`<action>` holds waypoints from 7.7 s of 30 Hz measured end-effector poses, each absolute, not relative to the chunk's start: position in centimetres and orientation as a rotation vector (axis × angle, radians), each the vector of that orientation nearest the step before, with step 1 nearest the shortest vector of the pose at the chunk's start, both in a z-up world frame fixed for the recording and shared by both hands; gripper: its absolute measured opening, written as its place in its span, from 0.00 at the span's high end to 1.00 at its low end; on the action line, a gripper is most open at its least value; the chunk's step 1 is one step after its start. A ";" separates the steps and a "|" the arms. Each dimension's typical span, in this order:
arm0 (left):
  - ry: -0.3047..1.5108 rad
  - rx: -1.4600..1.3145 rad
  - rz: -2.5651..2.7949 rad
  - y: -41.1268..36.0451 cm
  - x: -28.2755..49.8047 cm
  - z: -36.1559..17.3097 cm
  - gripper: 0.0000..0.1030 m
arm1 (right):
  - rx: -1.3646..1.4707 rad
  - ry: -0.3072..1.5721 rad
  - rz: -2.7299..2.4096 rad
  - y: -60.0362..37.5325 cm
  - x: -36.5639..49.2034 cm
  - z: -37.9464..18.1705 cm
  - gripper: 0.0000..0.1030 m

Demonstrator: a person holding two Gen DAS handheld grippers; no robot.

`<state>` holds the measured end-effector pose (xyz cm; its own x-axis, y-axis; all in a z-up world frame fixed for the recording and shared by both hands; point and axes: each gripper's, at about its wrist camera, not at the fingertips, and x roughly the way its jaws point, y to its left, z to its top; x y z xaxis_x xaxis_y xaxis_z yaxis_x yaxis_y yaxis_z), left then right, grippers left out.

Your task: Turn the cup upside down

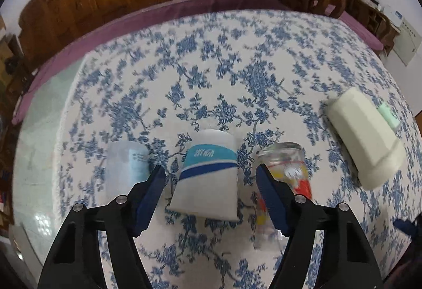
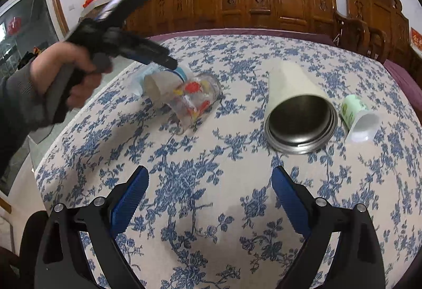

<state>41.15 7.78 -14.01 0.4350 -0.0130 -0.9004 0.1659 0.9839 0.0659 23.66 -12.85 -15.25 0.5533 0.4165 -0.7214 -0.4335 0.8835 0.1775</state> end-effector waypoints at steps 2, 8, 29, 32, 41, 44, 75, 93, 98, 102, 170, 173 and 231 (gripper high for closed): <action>1.146 0.174 -0.114 7.5 42.0 -14.8 0.34 | -0.019 0.853 0.503 -13.1 23.5 -15.5 0.07; 1.231 0.210 -0.109 7.0 43.6 -17.0 0.34 | 0.006 0.867 0.489 -14.3 23.4 -16.0 0.07; 1.110 0.172 -0.128 6.0 34.6 -10.2 0.46 | 0.054 0.812 0.398 -18.6 20.6 -13.6 0.07; 1.084 0.165 -0.163 4.5 32.0 -9.1 0.46 | 0.062 0.802 0.383 -19.5 19.8 -13.3 0.07; 1.075 0.091 -0.278 -0.7 24.7 -11.1 0.46 | 0.059 0.785 0.332 -21.9 17.6 -13.0 0.07; 1.084 0.089 -0.295 -2.3 23.3 -12.6 0.46 | 0.064 0.786 0.316 -22.8 17.1 -13.1 0.07; 0.977 0.033 -0.216 -2.4 18.8 -13.2 0.21 | 0.032 0.811 0.283 -22.6 17.3 -12.0 0.07; 0.806 -0.022 -0.013 7.2 15.2 -10.6 0.08 | -0.005 0.940 0.420 -13.6 20.7 -12.0 0.14; 0.805 -0.057 -0.003 8.6 15.3 -11.0 0.08 | 0.042 1.084 0.433 -12.5 22.9 -14.0 0.15; 0.803 -0.058 -0.006 8.6 15.4 -11.2 0.08 | 0.109 1.196 0.400 -12.8 24.4 -15.6 0.15; 0.770 -0.041 -0.020 7.5 14.6 -10.5 0.08 | -0.069 0.712 0.347 -12.5 18.4 -13.8 0.18; 0.761 -0.042 -0.010 7.2 14.2 -10.1 0.08 | -0.051 0.711 0.337 -13.3 17.6 -13.0 0.09; 0.463 0.017 0.029 0.6 -0.9 2.1 0.08 | 0.051 0.421 0.260 -23.1 0.7 1.5 0.03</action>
